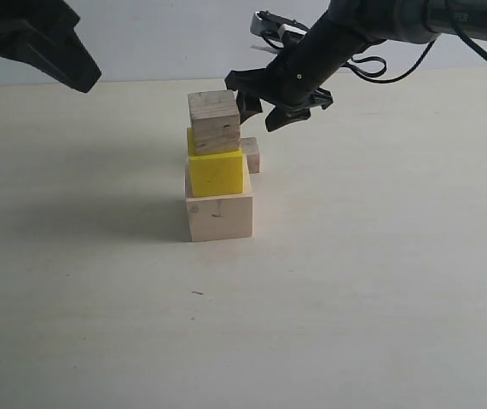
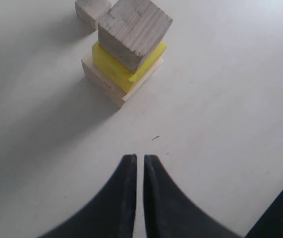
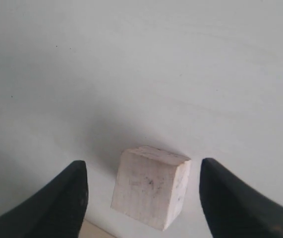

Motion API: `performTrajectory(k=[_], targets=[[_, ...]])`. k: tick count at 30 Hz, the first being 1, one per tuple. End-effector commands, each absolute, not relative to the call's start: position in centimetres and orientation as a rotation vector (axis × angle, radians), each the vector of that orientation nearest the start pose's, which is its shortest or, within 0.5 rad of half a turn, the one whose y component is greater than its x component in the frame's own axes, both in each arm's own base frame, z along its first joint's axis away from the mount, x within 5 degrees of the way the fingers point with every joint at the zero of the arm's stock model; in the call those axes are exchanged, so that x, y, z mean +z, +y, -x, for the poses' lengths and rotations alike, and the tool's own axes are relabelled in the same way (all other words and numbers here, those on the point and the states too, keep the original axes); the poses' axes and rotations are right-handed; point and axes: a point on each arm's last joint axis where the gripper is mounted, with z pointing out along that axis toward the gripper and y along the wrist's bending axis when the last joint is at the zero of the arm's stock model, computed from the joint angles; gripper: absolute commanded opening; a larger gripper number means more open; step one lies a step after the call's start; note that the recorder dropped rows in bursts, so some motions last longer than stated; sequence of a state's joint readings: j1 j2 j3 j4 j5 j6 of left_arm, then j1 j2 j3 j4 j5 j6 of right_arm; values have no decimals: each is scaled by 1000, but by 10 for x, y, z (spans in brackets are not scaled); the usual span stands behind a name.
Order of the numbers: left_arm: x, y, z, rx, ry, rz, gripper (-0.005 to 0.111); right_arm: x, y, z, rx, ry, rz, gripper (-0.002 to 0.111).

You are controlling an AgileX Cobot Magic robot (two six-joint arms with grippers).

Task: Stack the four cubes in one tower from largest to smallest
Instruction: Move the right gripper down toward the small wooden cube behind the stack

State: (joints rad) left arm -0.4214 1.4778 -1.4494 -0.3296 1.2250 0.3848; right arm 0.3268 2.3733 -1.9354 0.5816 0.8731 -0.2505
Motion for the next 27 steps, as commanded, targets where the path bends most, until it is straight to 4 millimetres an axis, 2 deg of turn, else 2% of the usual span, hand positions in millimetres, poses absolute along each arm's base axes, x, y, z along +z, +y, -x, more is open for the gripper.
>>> performTrajectory(k=[1, 6, 10, 18, 27], targets=[[367, -145, -258, -471, 2510, -993, 8, 151, 200, -470, 744, 2702, 364, 62], [369, -145, -256, -470, 2504, -992, 8, 134, 202, -469, 780, 2744, 340, 62], [369, -144, -256, -468, 2504, -993, 8, 133, 205, -469, 839, 2738, 321, 62], [369, -145, -257, -463, 2494, -990, 8, 122, 205, -469, 838, 2760, 315, 62], [369, -145, -257, -462, 2493, -992, 8, 121, 205, -469, 835, 2758, 315, 62]])
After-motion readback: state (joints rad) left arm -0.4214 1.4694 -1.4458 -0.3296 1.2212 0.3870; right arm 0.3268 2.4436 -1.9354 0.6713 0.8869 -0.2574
